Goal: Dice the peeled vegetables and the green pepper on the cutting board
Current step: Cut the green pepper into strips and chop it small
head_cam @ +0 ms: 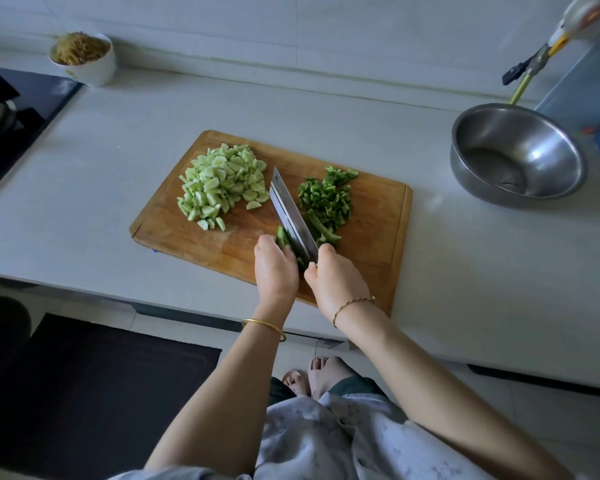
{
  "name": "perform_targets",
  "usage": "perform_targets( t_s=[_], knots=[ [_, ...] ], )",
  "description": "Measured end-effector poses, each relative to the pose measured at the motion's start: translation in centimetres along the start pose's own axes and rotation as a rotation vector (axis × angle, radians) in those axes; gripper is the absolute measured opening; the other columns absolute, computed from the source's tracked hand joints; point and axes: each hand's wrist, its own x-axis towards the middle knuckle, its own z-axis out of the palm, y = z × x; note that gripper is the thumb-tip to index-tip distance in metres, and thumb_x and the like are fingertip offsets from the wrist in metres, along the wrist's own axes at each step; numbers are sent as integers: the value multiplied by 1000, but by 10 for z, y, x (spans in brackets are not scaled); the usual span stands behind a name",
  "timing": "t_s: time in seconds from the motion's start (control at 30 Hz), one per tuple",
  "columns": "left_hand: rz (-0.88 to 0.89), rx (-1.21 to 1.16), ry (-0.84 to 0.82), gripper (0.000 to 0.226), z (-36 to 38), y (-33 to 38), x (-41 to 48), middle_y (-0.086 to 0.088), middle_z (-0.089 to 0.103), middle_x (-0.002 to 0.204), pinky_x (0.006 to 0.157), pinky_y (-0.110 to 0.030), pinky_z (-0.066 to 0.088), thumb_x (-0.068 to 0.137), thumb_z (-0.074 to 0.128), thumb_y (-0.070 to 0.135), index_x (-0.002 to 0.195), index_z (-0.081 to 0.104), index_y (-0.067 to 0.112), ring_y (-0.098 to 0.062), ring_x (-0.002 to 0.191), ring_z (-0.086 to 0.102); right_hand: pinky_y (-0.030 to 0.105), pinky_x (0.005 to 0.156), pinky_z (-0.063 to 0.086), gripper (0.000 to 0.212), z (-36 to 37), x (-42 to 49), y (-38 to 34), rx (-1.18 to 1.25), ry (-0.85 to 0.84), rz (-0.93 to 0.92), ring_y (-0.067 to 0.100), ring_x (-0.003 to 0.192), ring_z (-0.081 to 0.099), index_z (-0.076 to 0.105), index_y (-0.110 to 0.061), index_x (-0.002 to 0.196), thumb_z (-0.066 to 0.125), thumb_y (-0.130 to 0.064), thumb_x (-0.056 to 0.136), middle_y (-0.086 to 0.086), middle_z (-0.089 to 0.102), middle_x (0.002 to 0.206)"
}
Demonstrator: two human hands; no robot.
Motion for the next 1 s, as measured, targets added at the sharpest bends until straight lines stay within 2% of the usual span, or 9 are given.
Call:
perform_targets(
  t_s=[0.2,0.27,0.4,0.57,0.67,0.7,0.77,0.87,1.0],
  knots=[
    [-22,-16,7,18,-1,3,1,-15,54,112,71,-26,36,97,44,11,112,47,0,-19,86,47,31,51,36,15,3,-12,9,-23,-7,-21,25,63,52,38,-11,90,37,-20,101,1,45,67],
    [-19,-12,1,17,0,2,-1,-14,54,111,69,-27,36,97,44,12,110,47,0,-20,84,47,30,49,32,15,-1,-9,7,-20,-15,-23,20,57,46,38,-11,89,36,-19,101,1,45,67],
    [-13,-29,-8,12,2,1,-5,-14,54,105,64,-28,36,97,44,12,104,46,2,-22,81,49,29,47,29,12,-6,1,-2,-41,-28,-33,21,60,46,36,-12,92,35,-18,102,2,47,71],
    [-34,-123,-11,5,-3,-1,4,-12,60,96,69,-38,52,96,48,15,96,44,12,-26,82,59,34,52,41,15,-1,-10,19,2,2,-37,23,63,51,40,-10,93,37,-22,102,1,46,68],
    [-25,-121,-46,9,-6,-3,1,-5,58,90,52,-20,48,97,48,17,102,46,10,-16,68,58,39,58,51,16,-7,1,27,190,-34,-7,21,59,50,44,-10,94,38,-23,101,5,51,73],
    [-28,-118,-61,12,-8,-3,1,-4,59,89,51,-20,48,98,48,18,105,47,9,-15,67,59,38,57,51,16,-9,4,28,248,-42,-8,20,57,48,44,-9,93,38,-22,101,7,51,74],
    [-19,-56,-73,16,-12,-5,4,-4,60,93,61,-29,50,97,50,20,108,51,8,-20,76,60,32,50,44,16,-12,7,29,321,-37,-17,18,51,44,43,-9,88,39,-20,100,9,51,73],
    [11,38,-54,20,-14,-5,9,-3,60,96,70,-30,45,95,55,19,110,55,7,-21,87,57,20,35,36,22,-18,3,29,376,1,-19,13,43,42,38,-18,79,40,-20,100,6,50,67],
    [-47,-31,-56,21,-11,-2,14,-5,59,99,79,-40,53,91,61,20,106,52,9,-25,89,60,20,34,36,25,-26,-7,32,367,27,-44,14,40,40,35,-19,76,40,-20,100,6,50,64]
  ],
)
